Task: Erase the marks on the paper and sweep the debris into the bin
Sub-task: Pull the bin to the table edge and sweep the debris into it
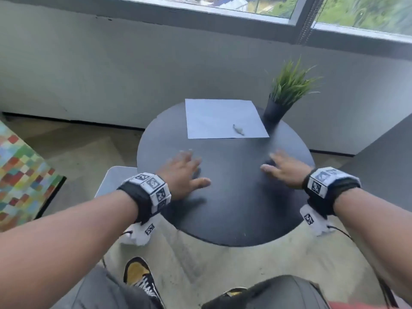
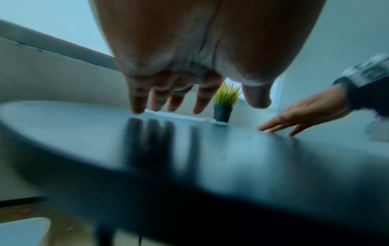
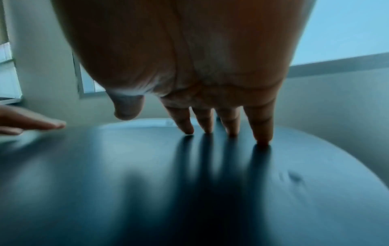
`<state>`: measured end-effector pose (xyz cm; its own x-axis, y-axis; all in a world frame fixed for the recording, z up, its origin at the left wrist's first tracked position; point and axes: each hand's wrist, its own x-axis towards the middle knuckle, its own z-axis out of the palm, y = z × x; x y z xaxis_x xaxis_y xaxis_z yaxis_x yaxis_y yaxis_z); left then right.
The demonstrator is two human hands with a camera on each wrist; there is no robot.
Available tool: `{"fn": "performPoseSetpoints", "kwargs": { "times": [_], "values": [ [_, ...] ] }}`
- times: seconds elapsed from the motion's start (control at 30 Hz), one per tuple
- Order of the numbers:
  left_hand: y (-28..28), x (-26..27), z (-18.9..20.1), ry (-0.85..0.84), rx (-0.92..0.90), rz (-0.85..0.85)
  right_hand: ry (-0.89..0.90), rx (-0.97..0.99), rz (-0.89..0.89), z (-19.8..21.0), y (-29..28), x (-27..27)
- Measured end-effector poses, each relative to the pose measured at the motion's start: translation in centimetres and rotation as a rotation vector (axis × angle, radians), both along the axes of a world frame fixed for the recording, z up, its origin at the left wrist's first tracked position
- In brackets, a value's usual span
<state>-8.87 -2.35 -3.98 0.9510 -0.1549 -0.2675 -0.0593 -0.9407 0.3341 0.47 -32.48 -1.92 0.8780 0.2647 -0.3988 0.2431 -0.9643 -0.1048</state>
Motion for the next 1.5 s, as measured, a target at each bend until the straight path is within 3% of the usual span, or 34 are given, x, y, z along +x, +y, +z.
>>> {"fn": "performPoseSetpoints", "kwargs": {
  "times": [0.03, 0.1, 0.17, 0.23, 0.3, 0.37, 0.4, 0.47, 0.53, 0.6, 0.67, 0.77, 0.87, 0.97, 1.03, 1.1, 1.17, 1.27, 1.37, 1.43, 1.5],
  "values": [
    [0.0, -0.5, -0.2, 0.046, 0.085, 0.01, 0.013, -0.089, 0.0, -1.1, 0.1, -1.0],
    [-0.5, -1.8, -0.3, 0.109, 0.129, -0.16, 0.03, -0.136, 0.185, -2.6, 2.0, -5.3],
    [-1.2, -3.1, 0.2, 0.126, -0.04, -0.366, 0.091, 0.0, 0.5, -2.3, 4.0, -9.8],
    [-1.8, -3.4, 0.9, 0.022, -0.176, -0.395, 0.148, 0.189, 0.643, -1.2, 4.5, -10.7],
    [-1.7, -2.2, 0.4, -0.071, -0.154, -0.214, 0.077, 0.281, 0.408, -1.0, 3.1, -7.9],
    [-1.6, -1.2, -0.6, -0.023, 0.037, -0.027, 0.001, 0.126, 0.051, -1.4, 1.5, -4.6],
    [-1.8, -1.2, -0.9, 0.018, 0.106, -0.026, -0.006, 0.007, -0.046, -1.9, 1.3, -4.1],
    [-2.3, -1.7, -1.2, 0.055, 0.109, -0.218, 0.004, -0.112, 0.013, -3.0, 2.4, -5.6],
    [-2.6, -2.8, -0.7, 0.067, -0.072, -0.406, 0.08, -0.004, 0.273, -2.5, 3.8, -9.3],
    [-1.8, -3.5, -0.3, -0.017, -0.253, -0.378, 0.22, 0.174, 0.392, -1.0, 3.2, -11.7],
    [0.2, -3.3, -0.5, -0.149, -0.298, -0.19, 0.133, 0.314, 0.184, -1.0, 0.6, -10.6],
    [3.4, -4.0, -1.6, -0.058, 0.035, 0.093, -0.089, 0.123, -0.271, -3.1, -2.7, -9.2],
    [3.2, -6.4, -2.7, 0.053, 0.261, 0.01, -0.099, 0.064, -0.305, -5.5, 1.7, -12.7],
    [1.6, -9.2, -2.7, 0.076, 0.116, -0.159, -0.097, 0.141, -0.181, -6.2, 8.0, -17.8],
    [1.1, -10.0, -1.9, 0.082, -0.129, -0.228, -0.041, 0.331, -0.076, -5.1, 9.5, -19.1],
    [2.1, -10.5, -0.9, -0.016, -0.438, -0.22, -0.037, 0.583, -0.062, -3.6, 8.8, -18.9],
    [4.4, -10.0, -1.2, -0.221, -0.622, -0.038, -0.174, 0.637, -0.222, -3.2, 6.0, -17.3],
    [9.3, -8.4, -3.0, -0.411, -0.65, 0.485, -0.193, 0.28, -0.455, -4.2, 2.8, -15.6],
    [13.1, -7.3, -6.2, -0.248, -0.501, 0.811, -0.169, 0.065, -0.326, -6.1, 6.3, -17.5],
    [14.5, -6.7, -8.5, -0.158, -0.473, 0.848, -0.102, 0.137, -0.18, -6.4, 10.1, -19.6],
    [16.0, -6.1, -10.8, -0.141, -0.365, 0.863, -0.032, 0.345, -0.081, -5.0, 12.1, -20.6]
  ]
}}
